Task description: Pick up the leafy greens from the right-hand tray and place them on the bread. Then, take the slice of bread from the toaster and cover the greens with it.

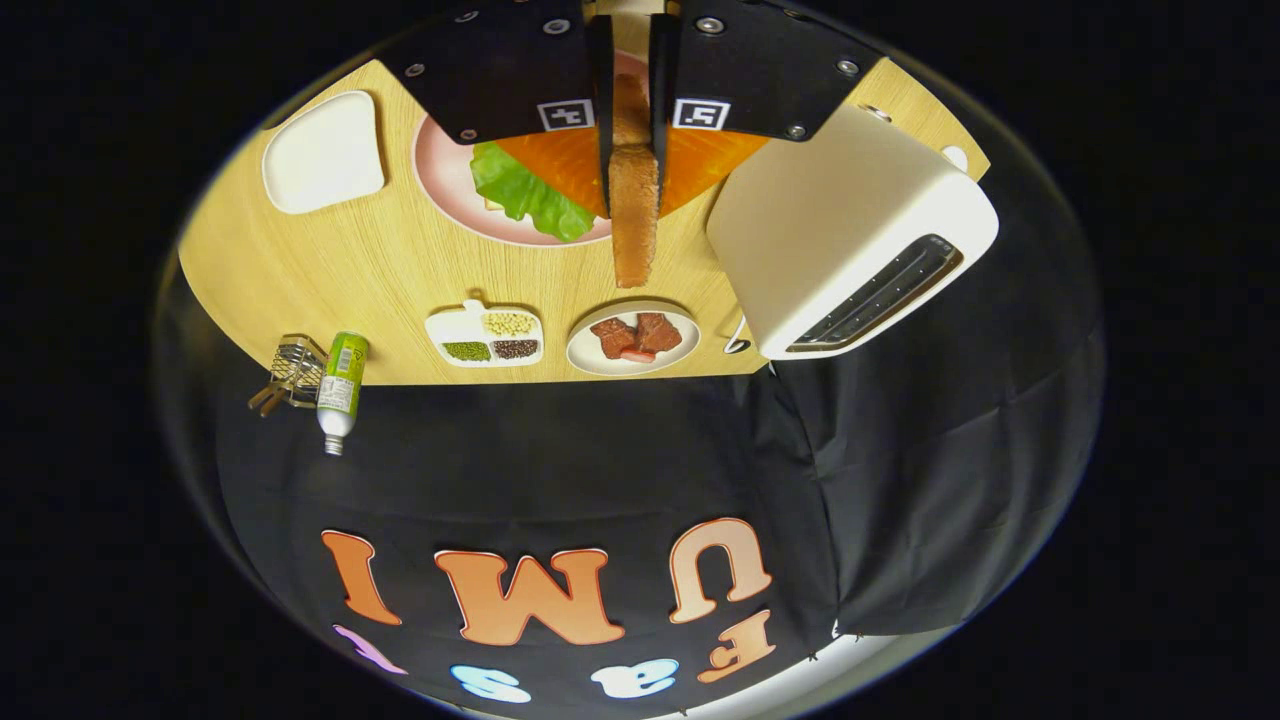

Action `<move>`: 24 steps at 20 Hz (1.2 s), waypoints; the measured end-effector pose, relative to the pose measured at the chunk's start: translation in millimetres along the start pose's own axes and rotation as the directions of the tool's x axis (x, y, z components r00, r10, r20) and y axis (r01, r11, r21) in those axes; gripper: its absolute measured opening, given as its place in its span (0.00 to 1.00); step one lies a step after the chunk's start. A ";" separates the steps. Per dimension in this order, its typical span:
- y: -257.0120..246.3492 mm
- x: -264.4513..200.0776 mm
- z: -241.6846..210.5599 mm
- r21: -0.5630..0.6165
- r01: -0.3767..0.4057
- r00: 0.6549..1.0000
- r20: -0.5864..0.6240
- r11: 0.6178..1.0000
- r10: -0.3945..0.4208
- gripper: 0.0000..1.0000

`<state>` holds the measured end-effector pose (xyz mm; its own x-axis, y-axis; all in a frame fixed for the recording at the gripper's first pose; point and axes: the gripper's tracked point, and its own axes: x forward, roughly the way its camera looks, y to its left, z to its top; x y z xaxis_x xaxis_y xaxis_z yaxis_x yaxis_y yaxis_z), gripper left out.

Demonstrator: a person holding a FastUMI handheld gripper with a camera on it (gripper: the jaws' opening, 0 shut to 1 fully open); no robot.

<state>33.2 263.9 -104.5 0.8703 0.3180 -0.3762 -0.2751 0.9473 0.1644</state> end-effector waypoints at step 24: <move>-108.8 -1.4 -8.2 0.022 0.201 0.979 -0.022 0.979 -0.201 0.98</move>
<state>58.6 160.7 -129.4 0.8986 0.1222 -0.4214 -0.0854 0.9908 0.1052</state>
